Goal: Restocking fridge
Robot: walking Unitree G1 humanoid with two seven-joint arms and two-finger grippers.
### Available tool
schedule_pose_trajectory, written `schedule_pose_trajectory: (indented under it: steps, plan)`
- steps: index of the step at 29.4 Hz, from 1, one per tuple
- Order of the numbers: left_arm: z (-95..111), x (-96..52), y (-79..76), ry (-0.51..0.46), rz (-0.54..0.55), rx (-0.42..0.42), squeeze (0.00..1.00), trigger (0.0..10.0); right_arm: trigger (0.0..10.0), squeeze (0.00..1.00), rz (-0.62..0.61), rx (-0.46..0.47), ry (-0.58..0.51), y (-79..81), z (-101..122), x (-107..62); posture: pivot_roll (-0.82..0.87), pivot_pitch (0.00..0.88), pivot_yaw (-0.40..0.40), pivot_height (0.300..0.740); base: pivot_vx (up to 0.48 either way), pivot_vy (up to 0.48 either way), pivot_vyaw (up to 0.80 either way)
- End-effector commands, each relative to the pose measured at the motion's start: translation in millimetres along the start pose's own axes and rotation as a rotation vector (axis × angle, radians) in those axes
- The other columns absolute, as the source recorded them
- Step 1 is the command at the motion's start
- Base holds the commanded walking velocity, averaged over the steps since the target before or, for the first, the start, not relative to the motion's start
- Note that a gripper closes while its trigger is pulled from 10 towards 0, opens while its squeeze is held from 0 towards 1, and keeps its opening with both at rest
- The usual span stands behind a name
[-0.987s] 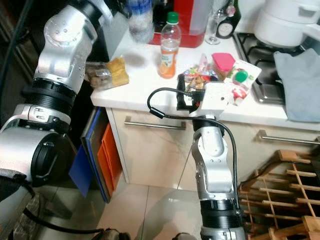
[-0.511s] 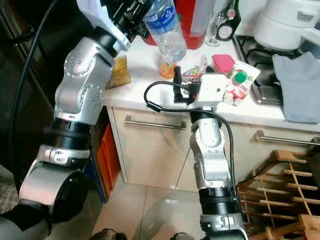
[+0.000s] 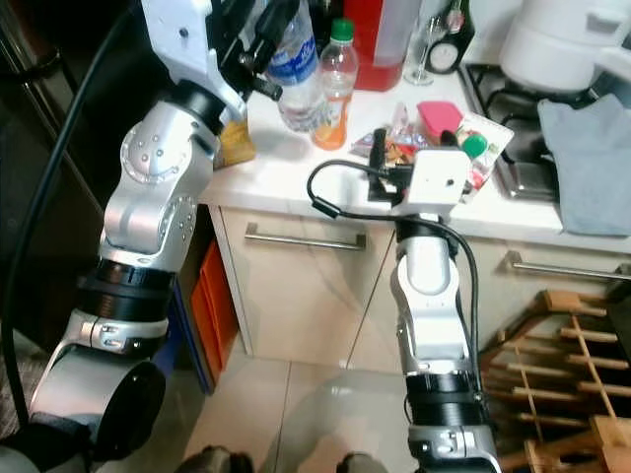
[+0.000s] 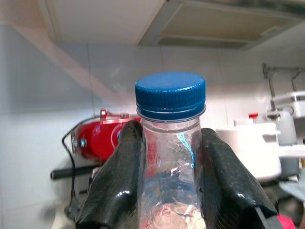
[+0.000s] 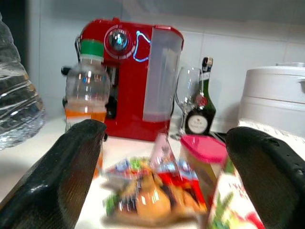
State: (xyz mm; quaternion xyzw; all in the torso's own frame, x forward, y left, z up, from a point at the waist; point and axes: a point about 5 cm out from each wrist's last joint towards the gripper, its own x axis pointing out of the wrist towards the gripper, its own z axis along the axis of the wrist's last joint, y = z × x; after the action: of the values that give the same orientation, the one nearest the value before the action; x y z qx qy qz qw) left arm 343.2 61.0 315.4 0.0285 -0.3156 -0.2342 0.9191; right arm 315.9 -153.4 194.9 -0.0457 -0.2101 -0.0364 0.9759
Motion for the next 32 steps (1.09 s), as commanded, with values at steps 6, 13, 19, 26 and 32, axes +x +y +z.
schedule_pose_trajectory:
  steps: [6, 13, 19, 26, 32]
  plan:
    - [8.0, 2.7, -2.7, -0.059, 0.012, 0.028, 0.0, 10.0, 10.0, 0.0, -0.03, -0.057, -0.016, -10.1, 1.5, -4.8, -0.08, 0.0, -0.003, 0.74, -0.264, 0.0, 0.0]
    - [8.3, 2.2, -2.3, -0.07, 0.001, 0.04, 0.0, 10.0, 10.0, 0.0, -0.012, -0.057, -0.016, -3.6, 0.5, -0.7, -0.07, 0.0, -0.025, 0.74, -0.252, 0.0, 0.0]
    - [2.5, -1.7, -1.2, -0.048, 0.002, 0.036, 0.0, 10.0, 10.0, 0.0, -0.014, -0.047, 0.014, -4.4, -6.3, -1.5, -0.06, 0.0, -0.019, 0.74, -0.04, 0.0, 0.0]
    - [-9.3, -7.5, -1.1, -0.006, 0.01, 0.011, 0.0, 10.0, 10.0, 0.0, -0.01, -0.024, 0.057, -1.5, -15.2, -9.0, -0.07, 0.0, -0.019, 0.74, 0.0, 0.0, 0.0]
    - [-15.1, -10.6, -4.4, 0.008, 0.015, -0.003, 0.0, 10.0, 10.0, 0.0, 0.009, -0.029, 0.075, -3.5, -19.4, -9.5, -0.07, 0.0, -0.036, 0.74, 0.0, 0.0, 0.0]
